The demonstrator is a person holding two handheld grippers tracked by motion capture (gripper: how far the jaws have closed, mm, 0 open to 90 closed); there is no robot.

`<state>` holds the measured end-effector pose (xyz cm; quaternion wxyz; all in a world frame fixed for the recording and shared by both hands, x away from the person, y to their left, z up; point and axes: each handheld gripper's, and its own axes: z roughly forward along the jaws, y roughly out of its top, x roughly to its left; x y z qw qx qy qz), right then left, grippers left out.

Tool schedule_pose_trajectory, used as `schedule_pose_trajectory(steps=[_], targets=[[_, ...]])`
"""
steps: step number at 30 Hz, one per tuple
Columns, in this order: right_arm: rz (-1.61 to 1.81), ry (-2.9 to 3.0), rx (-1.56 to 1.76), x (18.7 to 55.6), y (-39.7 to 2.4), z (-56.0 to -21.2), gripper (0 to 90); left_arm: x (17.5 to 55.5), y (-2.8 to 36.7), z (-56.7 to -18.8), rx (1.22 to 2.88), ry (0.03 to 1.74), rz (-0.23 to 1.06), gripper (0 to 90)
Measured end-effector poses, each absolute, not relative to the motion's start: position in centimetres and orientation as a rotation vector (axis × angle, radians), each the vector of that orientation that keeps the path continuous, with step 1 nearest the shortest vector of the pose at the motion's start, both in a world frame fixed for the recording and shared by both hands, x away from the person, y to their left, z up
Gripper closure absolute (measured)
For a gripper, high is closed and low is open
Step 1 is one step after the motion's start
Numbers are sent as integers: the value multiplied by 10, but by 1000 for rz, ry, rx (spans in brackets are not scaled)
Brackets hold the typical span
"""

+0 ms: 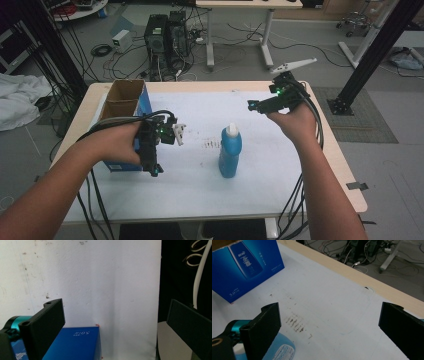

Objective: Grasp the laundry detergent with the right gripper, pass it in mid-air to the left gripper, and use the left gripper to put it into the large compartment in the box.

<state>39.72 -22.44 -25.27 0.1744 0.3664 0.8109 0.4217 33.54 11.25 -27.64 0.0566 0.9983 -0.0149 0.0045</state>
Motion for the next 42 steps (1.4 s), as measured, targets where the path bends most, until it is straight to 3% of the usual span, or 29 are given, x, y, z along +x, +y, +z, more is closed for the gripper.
schedule_pose_trajectory(steps=[12,22,42], targets=[[1247,2223,1069,342,-254,-296,33,335,118,-278,3017,-66,19,16],[1312,2241,1020,296,-240,-338,31,336,118,-278,3003,-74,29,16],[1238,2311,1035,281,-195,-391,27,338,117,-281,3001,-75,37,17]])
